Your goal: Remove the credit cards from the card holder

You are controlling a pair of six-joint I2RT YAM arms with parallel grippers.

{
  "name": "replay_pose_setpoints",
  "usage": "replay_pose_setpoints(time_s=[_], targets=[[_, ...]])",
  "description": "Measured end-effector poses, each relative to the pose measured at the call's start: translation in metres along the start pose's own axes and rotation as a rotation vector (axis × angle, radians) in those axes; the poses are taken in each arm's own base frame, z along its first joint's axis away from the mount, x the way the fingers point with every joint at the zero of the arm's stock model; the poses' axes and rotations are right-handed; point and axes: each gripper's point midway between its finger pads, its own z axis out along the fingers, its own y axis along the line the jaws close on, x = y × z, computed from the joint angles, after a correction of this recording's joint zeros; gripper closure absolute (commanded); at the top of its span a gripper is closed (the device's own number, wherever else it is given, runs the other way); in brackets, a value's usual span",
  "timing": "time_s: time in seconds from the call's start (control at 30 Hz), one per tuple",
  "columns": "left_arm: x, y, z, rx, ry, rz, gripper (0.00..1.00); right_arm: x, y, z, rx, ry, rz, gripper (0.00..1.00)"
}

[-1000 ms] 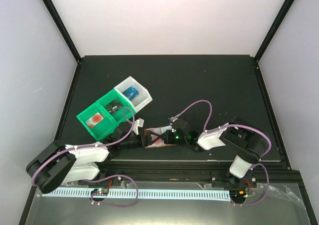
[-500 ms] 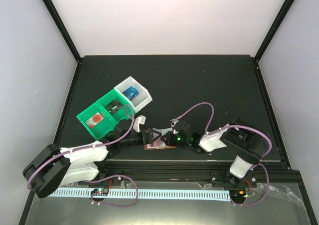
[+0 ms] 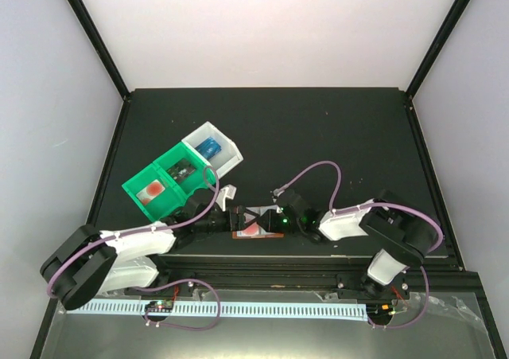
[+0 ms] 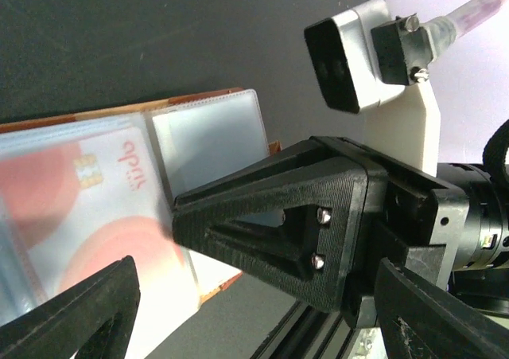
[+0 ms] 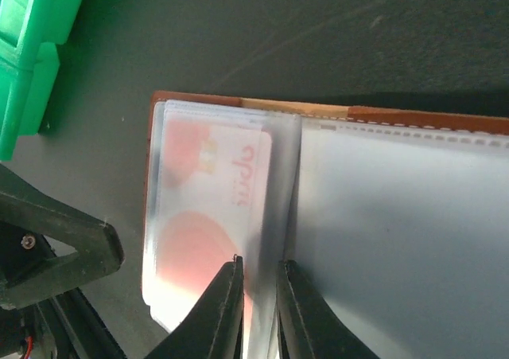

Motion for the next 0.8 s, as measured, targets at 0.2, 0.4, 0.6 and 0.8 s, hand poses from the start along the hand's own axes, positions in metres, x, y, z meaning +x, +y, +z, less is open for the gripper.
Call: replay_pose_setpoints(time_s=[0.2,0.4,0.6,0.8], targets=[[0.001,0.000,-0.008,-0.028,0.004,0.032,0.11,-0.001,-0.004,-0.003,0.031,-0.008,0.009,0.81],[-0.003,-0.010,-0.023,-0.011,-0.033,0.047,0.09,-0.003,0.001,0.002,0.057,0.008,0.005,0.87],[0.000,-0.009,-0.029,0.001,-0.042,0.036,0.07,-0.002,-0.005,0.003,0.087,0.000,0.002,0.96],[0.005,-0.002,-0.028,-0.005,-0.036,0.002,0.05,-0.002,-0.006,0.003,0.071,-0.014,0.006,0.96]])
